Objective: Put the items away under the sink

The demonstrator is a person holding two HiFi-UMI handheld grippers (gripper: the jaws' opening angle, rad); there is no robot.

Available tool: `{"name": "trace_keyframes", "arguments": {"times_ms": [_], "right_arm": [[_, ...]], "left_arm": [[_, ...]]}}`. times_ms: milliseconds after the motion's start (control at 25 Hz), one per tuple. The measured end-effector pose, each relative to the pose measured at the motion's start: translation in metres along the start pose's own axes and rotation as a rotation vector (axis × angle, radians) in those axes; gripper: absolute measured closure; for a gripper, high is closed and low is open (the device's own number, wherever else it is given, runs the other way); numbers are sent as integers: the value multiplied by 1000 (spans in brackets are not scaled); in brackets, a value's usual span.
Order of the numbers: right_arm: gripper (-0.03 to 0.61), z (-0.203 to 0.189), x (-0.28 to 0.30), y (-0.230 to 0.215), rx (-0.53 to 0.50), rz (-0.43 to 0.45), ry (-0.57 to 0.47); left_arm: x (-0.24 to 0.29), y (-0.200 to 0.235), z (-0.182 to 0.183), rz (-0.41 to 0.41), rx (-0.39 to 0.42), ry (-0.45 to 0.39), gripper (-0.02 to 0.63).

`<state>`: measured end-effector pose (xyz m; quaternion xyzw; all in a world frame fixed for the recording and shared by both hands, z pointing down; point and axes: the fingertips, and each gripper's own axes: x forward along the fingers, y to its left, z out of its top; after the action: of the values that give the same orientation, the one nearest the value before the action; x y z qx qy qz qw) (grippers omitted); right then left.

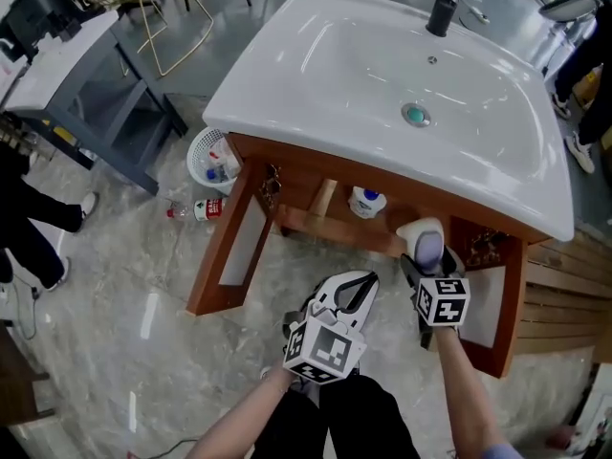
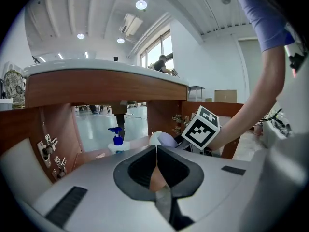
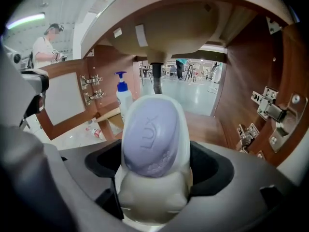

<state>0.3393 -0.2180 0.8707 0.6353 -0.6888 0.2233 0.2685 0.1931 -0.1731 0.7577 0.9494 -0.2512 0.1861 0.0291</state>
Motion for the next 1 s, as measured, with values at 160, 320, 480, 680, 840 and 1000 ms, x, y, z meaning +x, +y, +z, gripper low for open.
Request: {"name": "trace_keyframes", "arguments": {"times_ms": [160, 320, 480, 680, 840, 1000], "right_arm": [[160, -8, 21, -12, -18, -29, 14], [161, -9, 38, -24, -34, -57, 31], [160, -8, 54, -27, -15, -54, 37], [160, -8, 68, -28, 8, -45, 40], [160, -5, 75, -30, -4, -39, 27], [161, 4, 82, -31, 33, -8, 17]], "left_arm": [[3, 2, -11, 4, 2, -18, 595], [-1, 4, -20, 6, 3, -23, 595], [-6, 7, -36, 18, -18, -11, 595], [-6, 7, -42, 16, -23, -12, 595], [-8, 7, -48, 8, 1, -1, 595], [-12, 13, -54, 20, -10, 0, 595]]}}
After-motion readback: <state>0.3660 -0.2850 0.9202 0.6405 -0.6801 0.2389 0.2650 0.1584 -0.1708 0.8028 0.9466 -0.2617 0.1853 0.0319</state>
